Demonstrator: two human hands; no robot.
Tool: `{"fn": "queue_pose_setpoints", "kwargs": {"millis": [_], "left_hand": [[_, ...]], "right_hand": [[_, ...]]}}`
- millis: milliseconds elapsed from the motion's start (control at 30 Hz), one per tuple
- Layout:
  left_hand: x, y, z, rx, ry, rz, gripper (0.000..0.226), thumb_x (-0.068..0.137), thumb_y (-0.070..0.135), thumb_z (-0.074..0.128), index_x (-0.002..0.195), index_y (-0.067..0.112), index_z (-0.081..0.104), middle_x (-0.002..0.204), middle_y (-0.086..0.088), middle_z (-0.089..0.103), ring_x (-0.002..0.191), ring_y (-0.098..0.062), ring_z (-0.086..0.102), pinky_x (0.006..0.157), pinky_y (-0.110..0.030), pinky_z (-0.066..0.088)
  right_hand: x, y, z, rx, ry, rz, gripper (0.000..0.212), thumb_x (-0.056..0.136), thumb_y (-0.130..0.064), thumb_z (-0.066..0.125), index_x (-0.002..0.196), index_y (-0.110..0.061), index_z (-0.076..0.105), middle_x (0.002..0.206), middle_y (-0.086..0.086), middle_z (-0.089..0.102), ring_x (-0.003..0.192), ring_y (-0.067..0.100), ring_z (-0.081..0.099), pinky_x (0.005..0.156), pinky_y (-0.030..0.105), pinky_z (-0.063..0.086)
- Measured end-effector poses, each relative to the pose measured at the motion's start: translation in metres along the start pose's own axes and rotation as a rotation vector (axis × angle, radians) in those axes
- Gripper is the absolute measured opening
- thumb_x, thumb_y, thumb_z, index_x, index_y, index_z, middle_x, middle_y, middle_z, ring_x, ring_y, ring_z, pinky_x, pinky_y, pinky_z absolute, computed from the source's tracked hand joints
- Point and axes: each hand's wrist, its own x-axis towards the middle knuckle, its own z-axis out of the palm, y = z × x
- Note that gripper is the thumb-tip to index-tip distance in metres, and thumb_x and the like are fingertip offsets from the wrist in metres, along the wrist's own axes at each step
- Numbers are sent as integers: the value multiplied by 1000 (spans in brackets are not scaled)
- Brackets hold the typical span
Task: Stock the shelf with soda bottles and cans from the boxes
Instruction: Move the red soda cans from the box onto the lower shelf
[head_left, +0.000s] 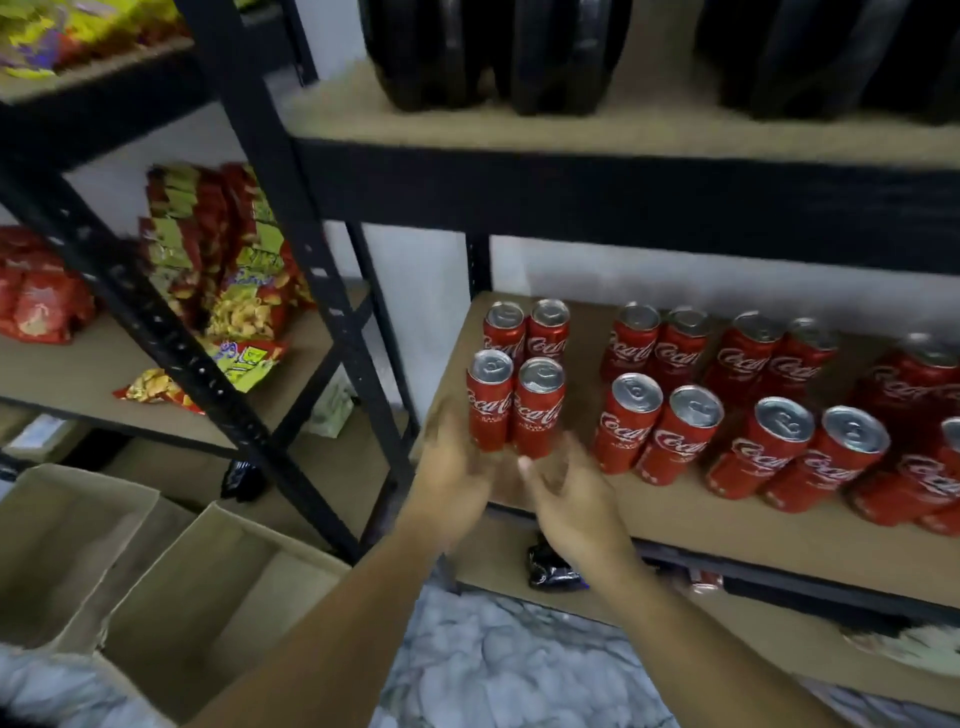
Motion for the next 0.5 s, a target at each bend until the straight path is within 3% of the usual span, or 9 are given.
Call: {"fn": "queue_pose_setpoints", "kwargs": {"millis": [100, 200, 267, 333, 400, 500], "left_hand": [[22, -20, 17, -84, 33, -13, 81, 93, 1, 63, 159, 22, 21, 146, -1, 48, 130, -17, 49, 99, -21, 37], [36, -31, 26, -167, -1, -3, 83, 95, 1, 60, 158, 32, 16, 133, 14, 47, 121, -1, 43, 95, -16, 35], [40, -35, 29, -204, -32, -3, 79, 98, 6, 60, 155, 38, 16, 132, 17, 46, 123, -1, 43, 101, -25, 35], [44, -41, 31, -214, -16, 14, 72, 98, 10, 63, 151, 39, 24, 132, 18, 51, 123, -3, 48, 103, -29, 38], [48, -45, 33, -213, 17, 18, 66, 96, 8, 65, 147, 34, 32, 128, 18, 54, 117, 1, 52, 98, -18, 40], [46, -46, 31, -210, 20, 29, 65, 95, 0, 62, 146, 30, 35, 123, 19, 53, 106, 8, 51, 78, 7, 34]], "right_hand": [[24, 22, 28, 31, 76, -51, 51, 96, -39, 65, 143, -30, 44, 133, -10, 61, 123, 10, 57, 103, 34, 46], [37, 34, 44, 2, 200, -38, 51, 93, -48, 63, 137, -27, 46, 127, -7, 64, 117, 16, 61, 97, 41, 51], [44, 36, 49, -34, 269, -7, 55, 88, -55, 63, 131, -24, 47, 121, -1, 65, 112, 21, 63, 91, 47, 54], [51, 37, 53, -52, 314, 14, 52, 88, -49, 68, 125, -19, 47, 117, 4, 64, 109, 25, 62, 90, 49, 53], [54, 37, 55, -69, 334, 16, 41, 91, -38, 70, 119, -16, 48, 113, 6, 63, 107, 26, 61, 89, 49, 52], [54, 40, 54, -111, 320, -11, 33, 94, -33, 68, 117, -16, 50, 110, 5, 65, 104, 24, 62, 88, 47, 52]]}}
